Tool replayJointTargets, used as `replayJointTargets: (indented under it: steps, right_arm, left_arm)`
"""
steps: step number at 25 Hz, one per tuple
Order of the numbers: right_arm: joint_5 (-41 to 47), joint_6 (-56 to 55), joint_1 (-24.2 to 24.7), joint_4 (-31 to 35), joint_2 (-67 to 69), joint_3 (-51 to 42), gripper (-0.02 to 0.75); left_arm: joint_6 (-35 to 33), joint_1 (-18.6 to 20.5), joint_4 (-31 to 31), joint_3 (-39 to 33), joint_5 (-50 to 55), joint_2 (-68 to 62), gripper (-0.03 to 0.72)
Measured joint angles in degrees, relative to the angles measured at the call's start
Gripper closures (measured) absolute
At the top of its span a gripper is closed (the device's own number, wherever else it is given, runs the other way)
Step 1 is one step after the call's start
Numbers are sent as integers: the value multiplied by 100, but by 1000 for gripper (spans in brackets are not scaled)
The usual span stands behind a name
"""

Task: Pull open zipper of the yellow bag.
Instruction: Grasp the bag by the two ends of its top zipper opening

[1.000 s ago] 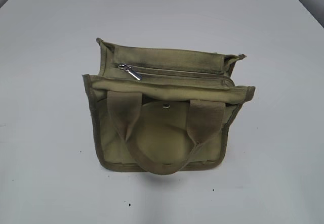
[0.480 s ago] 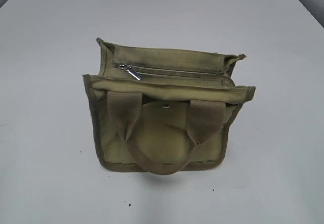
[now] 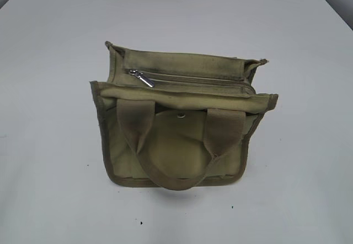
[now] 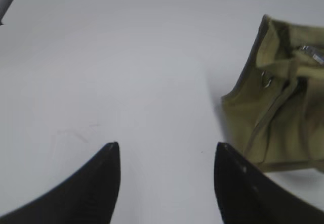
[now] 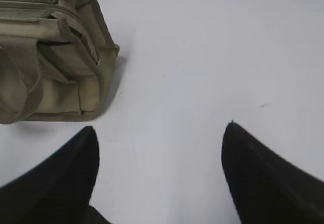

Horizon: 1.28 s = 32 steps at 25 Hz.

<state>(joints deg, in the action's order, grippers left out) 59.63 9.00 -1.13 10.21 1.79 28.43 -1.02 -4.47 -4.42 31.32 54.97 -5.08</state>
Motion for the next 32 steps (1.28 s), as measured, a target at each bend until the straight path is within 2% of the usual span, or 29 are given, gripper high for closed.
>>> replayJointTargets:
  steps: [4, 8, 14, 17, 22, 27, 32]
  right_arm:
    - [-572, 286, -7, 78, 893, 23, 153]
    - [-1362, 689, -389, 335, 1724, 23, 164]
    - [-1881, 1283, -1020, 579, 3380, 401, 230]
    - [-1899, 1686, -1386, 622, 4300, 857, 238]
    - [-1906, 2253, -2015, 638, 5775, 1737, 239]
    - [-1917, 2508, -2575, 644, 6828, 2552, 239]
    - [-2068, 2533, -2958, 644, 7589, 3275, 239]
  left_arm:
    - [0, 0, -790, 58, -885, -901, 234]
    - [-79, 0, -1909, 58, -1570, -2049, 234]
    - [-1570, 0, -4305, 485, -1624, -3911, 234]
    - [-2131, -17, -5075, 797, -1337, -4899, 234]
    - [-2440, -363, -5645, 1385, -887, -6208, 234]
    - [-2488, -786, -5731, 2043, -843, -7300, 234]
    - [-2492, -1031, -5743, 2506, -925, -8132, 234]
